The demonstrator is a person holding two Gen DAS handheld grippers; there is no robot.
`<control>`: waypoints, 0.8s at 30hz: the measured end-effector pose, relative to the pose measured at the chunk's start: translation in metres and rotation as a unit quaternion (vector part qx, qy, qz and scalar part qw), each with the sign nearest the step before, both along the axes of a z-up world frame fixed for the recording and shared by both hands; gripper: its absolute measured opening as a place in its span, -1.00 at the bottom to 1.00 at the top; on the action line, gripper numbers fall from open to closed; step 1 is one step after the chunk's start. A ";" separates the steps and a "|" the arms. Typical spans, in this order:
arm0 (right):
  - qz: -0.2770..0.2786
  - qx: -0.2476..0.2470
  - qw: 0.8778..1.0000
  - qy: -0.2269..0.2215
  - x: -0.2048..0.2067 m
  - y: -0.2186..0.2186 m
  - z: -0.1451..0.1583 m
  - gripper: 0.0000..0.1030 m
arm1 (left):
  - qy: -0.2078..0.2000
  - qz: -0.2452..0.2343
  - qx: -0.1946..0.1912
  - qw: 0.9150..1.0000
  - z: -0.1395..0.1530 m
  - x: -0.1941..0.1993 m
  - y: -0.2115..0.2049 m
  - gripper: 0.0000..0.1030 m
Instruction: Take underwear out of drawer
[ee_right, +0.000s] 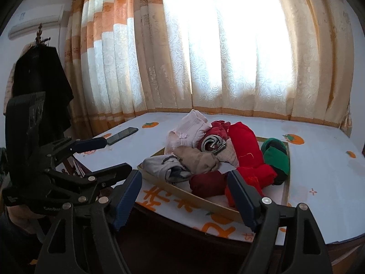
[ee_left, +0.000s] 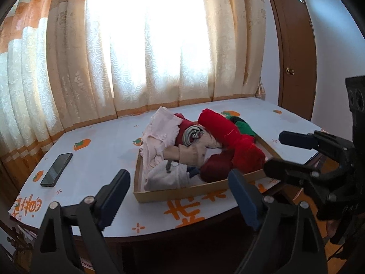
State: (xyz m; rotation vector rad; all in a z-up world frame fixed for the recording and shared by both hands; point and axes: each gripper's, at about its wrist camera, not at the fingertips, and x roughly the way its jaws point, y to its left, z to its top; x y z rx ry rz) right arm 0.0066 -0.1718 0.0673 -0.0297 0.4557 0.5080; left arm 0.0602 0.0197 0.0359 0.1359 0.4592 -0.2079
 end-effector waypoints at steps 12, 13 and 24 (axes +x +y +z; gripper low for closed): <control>-0.025 0.010 0.999 -0.029 -0.020 -0.014 0.007 0.56 | -0.009 0.004 -0.003 1.000 -0.001 -0.008 -0.004 0.89; -0.025 0.010 0.999 -0.029 -0.020 -0.015 0.007 0.56 | -0.009 0.005 -0.003 1.000 0.000 -0.008 -0.004 0.89; -0.031 0.018 0.999 -0.030 -0.017 -0.022 0.007 0.57 | -0.006 0.003 0.003 1.000 0.004 -0.008 -0.011 0.94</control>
